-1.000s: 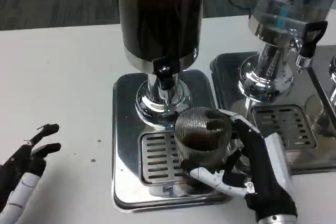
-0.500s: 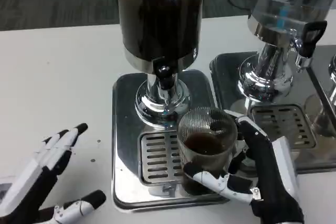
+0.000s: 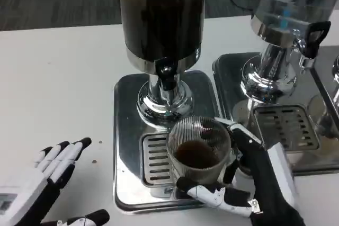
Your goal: Grasp the cup under the faucet to collect the drink, then remove the cup.
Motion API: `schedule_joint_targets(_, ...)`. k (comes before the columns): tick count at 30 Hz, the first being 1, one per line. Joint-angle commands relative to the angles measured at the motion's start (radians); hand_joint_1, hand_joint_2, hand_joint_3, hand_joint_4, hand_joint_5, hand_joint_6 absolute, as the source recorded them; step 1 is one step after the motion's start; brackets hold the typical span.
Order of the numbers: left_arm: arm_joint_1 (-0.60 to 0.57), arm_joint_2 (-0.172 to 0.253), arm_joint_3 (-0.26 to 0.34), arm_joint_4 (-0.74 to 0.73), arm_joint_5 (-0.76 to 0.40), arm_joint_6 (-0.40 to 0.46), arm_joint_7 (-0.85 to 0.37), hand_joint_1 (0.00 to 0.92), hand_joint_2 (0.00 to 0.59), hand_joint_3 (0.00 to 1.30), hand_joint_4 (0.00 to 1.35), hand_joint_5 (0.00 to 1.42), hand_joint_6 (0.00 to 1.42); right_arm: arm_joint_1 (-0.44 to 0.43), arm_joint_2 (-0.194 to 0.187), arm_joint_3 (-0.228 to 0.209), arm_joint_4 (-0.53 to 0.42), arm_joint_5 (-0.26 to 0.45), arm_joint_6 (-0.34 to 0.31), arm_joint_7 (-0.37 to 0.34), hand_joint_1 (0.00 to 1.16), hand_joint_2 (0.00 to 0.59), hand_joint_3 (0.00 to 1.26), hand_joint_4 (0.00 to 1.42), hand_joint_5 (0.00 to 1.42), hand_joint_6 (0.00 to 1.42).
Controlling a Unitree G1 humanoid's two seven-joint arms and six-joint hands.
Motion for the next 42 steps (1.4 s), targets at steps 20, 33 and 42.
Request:
schedule_joint_targets(20, 0.16, 0.017, 0.002, -0.158, 0.018, 0.123, 0.062, 0.0, 0.064, 0.0, 0.0, 0.0, 0.0, 0.075, -0.015, 0.023, -0.125, -0.006, -0.062, 0.047, 0.9, 0.18, 0.55, 0.63, 0.74, 1.08)
schedule_joint_targets(33, 0.201, 0.042, 0.004, -0.186, 0.037, 0.145, 0.082, 0.0, 0.055, 0.0, 0.0, 0.0, 0.0, 0.121, -0.049, 0.02, -0.155, -0.021, -0.1, 0.045, 0.9, 0.186, 0.55, 0.63, 0.76, 1.09)
schedule_joint_targets(42, 0.207, 0.031, -0.014, -0.193, 0.049, 0.154, 0.092, 0.0, 0.052, 0.0, 0.0, 0.0, 0.0, 0.13, -0.046, 0.024, -0.153, -0.013, -0.105, 0.049, 0.9, 0.186, 0.55, 0.63, 0.76, 1.09)
